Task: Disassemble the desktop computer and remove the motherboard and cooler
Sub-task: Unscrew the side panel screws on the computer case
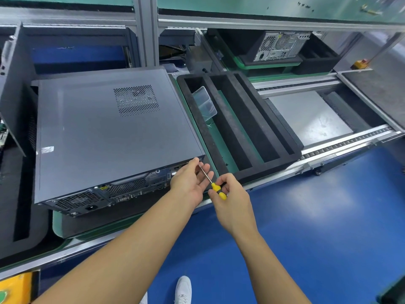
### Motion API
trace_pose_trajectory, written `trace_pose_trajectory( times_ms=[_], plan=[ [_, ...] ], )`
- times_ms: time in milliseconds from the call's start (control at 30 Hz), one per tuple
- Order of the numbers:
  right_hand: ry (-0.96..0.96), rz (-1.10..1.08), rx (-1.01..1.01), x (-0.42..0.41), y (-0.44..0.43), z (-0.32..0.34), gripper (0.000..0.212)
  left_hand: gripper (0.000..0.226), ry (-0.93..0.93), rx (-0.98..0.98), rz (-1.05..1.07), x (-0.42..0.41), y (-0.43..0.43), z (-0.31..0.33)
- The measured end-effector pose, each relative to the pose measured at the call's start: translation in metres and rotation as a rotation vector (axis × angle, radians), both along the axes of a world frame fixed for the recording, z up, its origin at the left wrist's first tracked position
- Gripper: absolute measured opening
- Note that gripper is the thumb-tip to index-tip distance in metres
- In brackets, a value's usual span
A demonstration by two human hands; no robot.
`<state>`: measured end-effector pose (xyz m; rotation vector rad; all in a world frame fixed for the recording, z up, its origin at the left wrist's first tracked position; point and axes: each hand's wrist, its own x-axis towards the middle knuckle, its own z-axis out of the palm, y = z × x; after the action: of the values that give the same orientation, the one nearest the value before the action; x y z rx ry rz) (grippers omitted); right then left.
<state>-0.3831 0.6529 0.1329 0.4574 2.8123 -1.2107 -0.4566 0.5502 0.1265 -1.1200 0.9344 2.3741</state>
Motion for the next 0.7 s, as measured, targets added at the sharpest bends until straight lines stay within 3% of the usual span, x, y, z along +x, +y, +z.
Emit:
trace_pose_trajectory(
  times_ms=[200, 433, 700],
  plan=[
    [0.041, 0.026, 0.137, 0.004, -0.002, 0.002, 0.018, 0.018, -0.072, -0.059, 0.023, -0.001, 0.009, 0.006],
    [0.043, 0.021, 0.083, 0.011, 0.002, 0.001, 0.018, 0.012, -0.073, -0.036, 0.098, -0.003, 0.016, 0.011],
    [0.017, 0.050, -0.029, 0.000, 0.002, -0.004, 0.017, 0.023, 0.014, 0.049, 0.116, -0.005, 0.010, 0.013]
  ],
)
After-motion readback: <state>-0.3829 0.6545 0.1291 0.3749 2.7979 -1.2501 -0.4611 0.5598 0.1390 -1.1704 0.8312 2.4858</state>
